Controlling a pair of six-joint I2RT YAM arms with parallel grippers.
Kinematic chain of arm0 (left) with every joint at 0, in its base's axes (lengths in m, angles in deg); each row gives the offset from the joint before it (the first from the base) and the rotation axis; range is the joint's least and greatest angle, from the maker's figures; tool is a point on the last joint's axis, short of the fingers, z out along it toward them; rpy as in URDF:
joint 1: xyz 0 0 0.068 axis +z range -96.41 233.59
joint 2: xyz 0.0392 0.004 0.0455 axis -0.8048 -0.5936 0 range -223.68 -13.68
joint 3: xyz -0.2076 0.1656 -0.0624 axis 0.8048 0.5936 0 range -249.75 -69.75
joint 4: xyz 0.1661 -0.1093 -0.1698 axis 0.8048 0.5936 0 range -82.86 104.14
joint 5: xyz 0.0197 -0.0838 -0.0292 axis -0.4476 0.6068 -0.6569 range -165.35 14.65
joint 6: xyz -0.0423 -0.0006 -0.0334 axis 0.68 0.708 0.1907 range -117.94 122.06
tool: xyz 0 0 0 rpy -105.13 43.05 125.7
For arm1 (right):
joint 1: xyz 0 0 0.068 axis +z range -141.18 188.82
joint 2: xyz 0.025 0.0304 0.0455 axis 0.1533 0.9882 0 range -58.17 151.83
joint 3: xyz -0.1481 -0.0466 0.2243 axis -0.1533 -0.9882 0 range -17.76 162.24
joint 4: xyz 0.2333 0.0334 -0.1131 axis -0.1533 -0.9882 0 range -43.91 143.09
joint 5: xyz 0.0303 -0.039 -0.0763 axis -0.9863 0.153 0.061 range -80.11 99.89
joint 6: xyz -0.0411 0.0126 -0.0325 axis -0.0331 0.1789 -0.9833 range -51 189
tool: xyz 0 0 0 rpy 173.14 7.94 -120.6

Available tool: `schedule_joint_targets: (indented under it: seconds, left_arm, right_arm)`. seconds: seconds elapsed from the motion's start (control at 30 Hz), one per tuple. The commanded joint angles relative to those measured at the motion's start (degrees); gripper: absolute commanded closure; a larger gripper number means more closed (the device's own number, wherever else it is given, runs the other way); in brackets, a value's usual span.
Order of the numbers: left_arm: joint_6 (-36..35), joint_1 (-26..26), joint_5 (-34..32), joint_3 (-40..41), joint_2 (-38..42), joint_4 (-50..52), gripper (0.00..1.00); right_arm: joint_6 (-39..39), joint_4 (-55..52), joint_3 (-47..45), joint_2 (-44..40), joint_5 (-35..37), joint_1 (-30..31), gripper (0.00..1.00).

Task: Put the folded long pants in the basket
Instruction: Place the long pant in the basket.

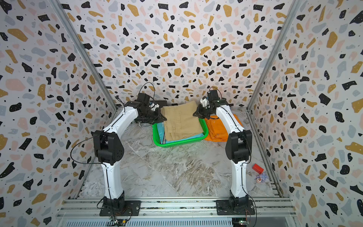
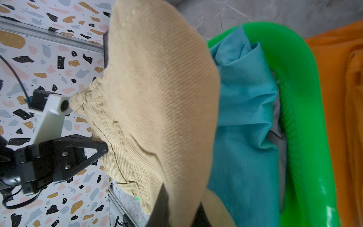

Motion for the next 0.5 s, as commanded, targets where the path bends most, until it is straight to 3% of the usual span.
schedule_joint_targets:
  seconds: [0.0, 0.3, 0.47]
  left_arm:
    - [-1.4, 0.8, 0.4, 0.8, 0.4, 1.1, 1.00]
    - [-2.1, 1.6, -0.3, 1.3, -3.3, 1.8, 1.00]
    - [-1.7, 1.6, 0.1, 0.7, 0.5, 3.0, 1.00]
  right_arm:
    - [0.0, -1.6, 2.7, 0.2, 0.4, -0.3, 1.00]
    - [-1.7, -5.7, 4.9, 4.1, 1.4, -0.4, 1.00]
    - [-2.9, -9.9, 9.1, 2.0, 1.9, -0.3, 1.00]
